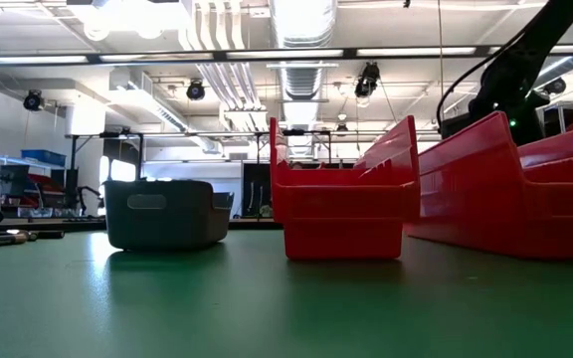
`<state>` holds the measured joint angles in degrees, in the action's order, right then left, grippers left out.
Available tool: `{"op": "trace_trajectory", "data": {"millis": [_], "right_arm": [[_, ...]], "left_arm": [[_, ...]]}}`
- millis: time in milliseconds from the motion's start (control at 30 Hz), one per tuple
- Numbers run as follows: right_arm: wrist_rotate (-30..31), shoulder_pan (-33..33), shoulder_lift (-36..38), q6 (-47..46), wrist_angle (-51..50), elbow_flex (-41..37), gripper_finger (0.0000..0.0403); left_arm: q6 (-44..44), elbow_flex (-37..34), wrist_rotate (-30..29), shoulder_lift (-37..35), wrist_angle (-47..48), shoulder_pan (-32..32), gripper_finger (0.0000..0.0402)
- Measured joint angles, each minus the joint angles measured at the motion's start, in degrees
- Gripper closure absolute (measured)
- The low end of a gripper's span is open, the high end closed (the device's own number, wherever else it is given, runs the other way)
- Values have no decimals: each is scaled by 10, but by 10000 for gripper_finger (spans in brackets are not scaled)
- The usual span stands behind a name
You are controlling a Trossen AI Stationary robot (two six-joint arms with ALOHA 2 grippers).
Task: Sort batteries
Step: Put the small black battery into the right red bin
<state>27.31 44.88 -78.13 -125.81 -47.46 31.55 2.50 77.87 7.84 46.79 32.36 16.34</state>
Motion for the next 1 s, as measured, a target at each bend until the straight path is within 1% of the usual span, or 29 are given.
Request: {"op": "trace_trajectory", "data": {"millis": [167, 367, 500, 667, 867, 1000], "right_arm": [[2, 1, -16, -3, 0, 0, 153], [6, 1, -18, -18, -5, 7, 164], [8, 1, -18, -18, -11, 18, 164], [17, 3, -19, -18, -24, 36, 150], [15, 0, -19, -18, -40, 57, 129], [7, 0, -26, -18, -69, 69, 117]], "left_arm": [[0, 0, 0, 7, 0, 0, 251], [-7, 0, 0, 13, 0, 0, 251], [2, 0, 1, 9, -2, 0, 251], [36, 0, 0, -16, -2, 3, 251], [43, -1, -38, -46, 45, 18, 251], [37, -18, -58, -76, 56, 33, 251]]}}
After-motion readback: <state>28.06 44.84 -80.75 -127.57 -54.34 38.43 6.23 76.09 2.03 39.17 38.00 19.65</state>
